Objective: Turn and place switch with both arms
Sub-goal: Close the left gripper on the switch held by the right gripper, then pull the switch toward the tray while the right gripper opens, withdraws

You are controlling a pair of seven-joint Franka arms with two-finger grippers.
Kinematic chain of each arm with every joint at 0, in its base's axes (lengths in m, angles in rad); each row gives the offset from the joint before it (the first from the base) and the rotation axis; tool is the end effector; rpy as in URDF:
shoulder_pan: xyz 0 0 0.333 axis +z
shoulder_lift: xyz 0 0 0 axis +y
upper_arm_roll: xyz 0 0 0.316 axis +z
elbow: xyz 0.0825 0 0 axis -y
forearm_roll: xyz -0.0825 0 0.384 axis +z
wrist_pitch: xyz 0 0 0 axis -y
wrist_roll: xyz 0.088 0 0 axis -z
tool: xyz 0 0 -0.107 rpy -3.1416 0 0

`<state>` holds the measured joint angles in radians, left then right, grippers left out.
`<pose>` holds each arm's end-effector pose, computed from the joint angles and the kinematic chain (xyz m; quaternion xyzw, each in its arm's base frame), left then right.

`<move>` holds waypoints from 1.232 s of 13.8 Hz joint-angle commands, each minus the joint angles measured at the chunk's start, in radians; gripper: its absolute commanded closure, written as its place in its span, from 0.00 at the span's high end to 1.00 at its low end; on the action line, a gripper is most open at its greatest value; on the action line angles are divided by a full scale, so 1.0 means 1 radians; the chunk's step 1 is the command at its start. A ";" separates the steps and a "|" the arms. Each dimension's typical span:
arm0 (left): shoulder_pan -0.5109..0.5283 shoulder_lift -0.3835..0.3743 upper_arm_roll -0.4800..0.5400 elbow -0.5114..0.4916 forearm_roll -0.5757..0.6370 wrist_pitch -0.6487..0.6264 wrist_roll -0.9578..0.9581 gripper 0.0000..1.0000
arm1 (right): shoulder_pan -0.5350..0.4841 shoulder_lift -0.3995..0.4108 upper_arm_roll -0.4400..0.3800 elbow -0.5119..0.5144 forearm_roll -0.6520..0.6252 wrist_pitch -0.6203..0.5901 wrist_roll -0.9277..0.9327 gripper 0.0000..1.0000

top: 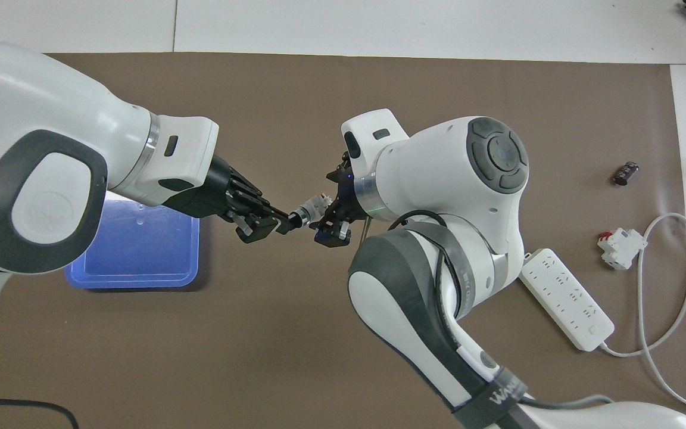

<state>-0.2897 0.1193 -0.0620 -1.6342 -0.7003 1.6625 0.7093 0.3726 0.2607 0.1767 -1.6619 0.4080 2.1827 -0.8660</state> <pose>0.5366 -0.2625 0.5571 0.8320 -0.4337 0.0190 0.3454 0.5636 0.3495 0.4873 -0.7987 -0.5526 -0.1575 0.1787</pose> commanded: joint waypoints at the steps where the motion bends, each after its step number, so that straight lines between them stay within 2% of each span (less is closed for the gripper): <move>1: -0.006 -0.015 0.011 -0.010 0.022 -0.023 -0.045 0.00 | -0.004 0.008 0.007 0.013 -0.014 0.012 0.027 1.00; 4: 0.004 -0.015 0.014 0.008 0.097 -0.024 -0.166 0.00 | -0.015 0.005 0.007 0.011 -0.015 0.003 0.021 1.00; 7: 0.040 -0.018 0.065 0.010 0.143 -0.043 -0.206 0.00 | -0.021 -0.003 0.006 0.011 -0.015 -0.001 0.021 1.00; 10: 0.072 -0.018 0.123 0.007 0.312 -0.035 -0.218 0.00 | -0.056 -0.032 0.003 0.004 -0.015 -0.050 0.028 1.00; 14: 0.135 -0.016 0.156 -0.006 0.545 -0.008 -0.319 0.00 | -0.176 -0.104 0.001 0.002 -0.017 -0.197 0.032 1.00; 17: 0.190 -0.016 0.156 -0.051 0.613 0.005 -0.396 0.00 | -0.260 -0.138 0.000 0.001 -0.021 -0.248 0.030 1.00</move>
<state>-0.1316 0.1152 0.0988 -1.6410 -0.1258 1.6499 0.3657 0.1606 0.1472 0.1684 -1.6508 0.4050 1.9677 -0.8578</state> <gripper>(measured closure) 0.899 0.000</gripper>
